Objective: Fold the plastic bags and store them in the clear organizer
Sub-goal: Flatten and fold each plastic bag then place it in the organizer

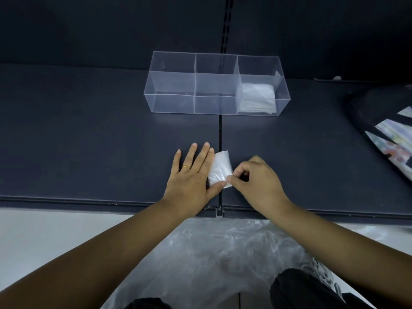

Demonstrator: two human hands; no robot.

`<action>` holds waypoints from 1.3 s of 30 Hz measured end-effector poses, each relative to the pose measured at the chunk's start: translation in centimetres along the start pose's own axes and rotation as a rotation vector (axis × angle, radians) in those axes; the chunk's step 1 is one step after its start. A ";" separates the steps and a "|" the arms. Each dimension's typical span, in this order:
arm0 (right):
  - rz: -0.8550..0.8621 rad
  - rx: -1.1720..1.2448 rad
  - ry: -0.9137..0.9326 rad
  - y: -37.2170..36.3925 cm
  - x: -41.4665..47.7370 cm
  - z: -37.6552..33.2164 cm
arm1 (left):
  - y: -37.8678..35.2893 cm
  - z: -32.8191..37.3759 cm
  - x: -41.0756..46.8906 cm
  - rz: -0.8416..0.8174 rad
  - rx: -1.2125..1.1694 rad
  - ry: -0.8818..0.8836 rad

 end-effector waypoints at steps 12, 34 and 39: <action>-0.190 0.221 -0.081 -0.9 1.0 -1.0 | 0.2 2.5 -3.1 0.017 -0.330 0.296; -0.016 0.408 0.007 8.6 11.2 -5.6 | 7.7 -7.9 -0.3 0.329 -1.398 0.443; 0.047 -0.123 -0.040 7.4 19.3 -6.4 | 4.1 -6.2 -2.0 0.214 -1.234 0.400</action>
Point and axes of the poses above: each hand's wrist, its own x-axis towards the middle knuckle, its own y-axis out of the back of the hand, z = x × y, the point moved 5 cm from there along x, towards the middle knuckle, and after that the axes turned 3 degrees about y, right-handed, at the moved point
